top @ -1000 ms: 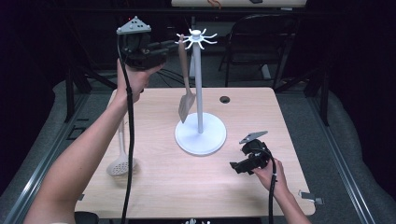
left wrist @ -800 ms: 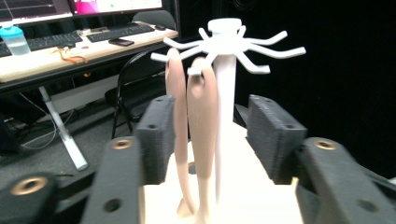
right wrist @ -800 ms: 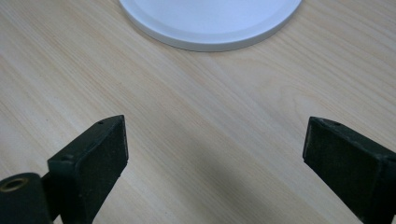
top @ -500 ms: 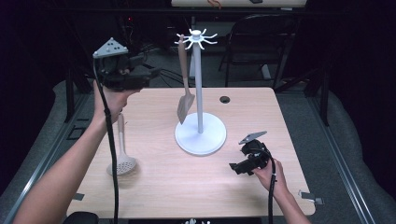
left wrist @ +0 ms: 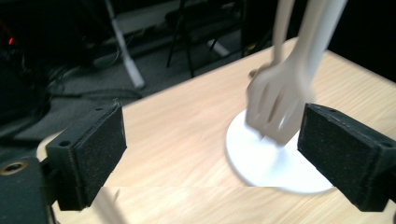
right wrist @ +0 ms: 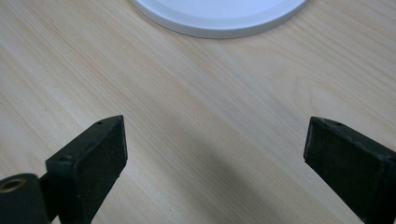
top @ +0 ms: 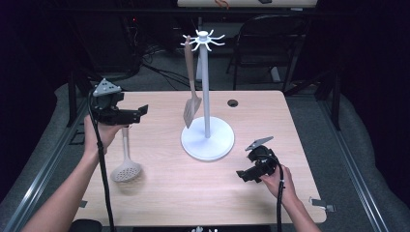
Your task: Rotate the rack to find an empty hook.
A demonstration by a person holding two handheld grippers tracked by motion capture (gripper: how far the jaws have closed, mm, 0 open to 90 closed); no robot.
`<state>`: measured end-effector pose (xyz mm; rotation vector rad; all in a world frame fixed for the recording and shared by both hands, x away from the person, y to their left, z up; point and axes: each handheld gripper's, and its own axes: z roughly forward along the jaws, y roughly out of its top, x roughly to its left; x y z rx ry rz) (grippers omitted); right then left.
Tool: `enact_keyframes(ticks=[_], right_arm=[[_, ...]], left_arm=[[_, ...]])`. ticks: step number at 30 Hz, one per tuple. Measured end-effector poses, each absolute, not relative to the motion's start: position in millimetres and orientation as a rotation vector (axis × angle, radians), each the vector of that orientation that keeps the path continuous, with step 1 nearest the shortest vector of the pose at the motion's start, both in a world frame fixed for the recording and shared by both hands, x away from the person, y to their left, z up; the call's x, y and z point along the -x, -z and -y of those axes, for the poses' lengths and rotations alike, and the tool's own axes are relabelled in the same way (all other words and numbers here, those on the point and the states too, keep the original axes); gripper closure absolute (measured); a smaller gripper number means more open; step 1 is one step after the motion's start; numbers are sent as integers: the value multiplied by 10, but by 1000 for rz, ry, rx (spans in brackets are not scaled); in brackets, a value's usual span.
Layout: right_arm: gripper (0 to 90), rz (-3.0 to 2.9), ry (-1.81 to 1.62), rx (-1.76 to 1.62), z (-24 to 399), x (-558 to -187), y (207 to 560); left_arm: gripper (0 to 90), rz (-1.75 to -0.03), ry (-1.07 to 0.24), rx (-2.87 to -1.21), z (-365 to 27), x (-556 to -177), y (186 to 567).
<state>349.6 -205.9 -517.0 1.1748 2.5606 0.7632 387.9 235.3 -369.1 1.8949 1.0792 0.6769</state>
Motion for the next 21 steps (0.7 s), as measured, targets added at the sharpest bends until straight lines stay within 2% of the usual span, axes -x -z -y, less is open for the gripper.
enact_keyframes(ticks=[5,13,21], right_arm=[[58,-2584,-751,-1179,2030,-3504,5210],[60,-2609,-705,-1169,2005,-3510,5233],[68,-2630,-674,-1157,1968,-3506,5266]], left_arm=[[19,-1203,-695,-1927,-2518,-3841,4066],[14,-1395,-595,-1872,-2821,-3912,4561],[8,-1484,-557,-1894,-2930,-4003,4786]])
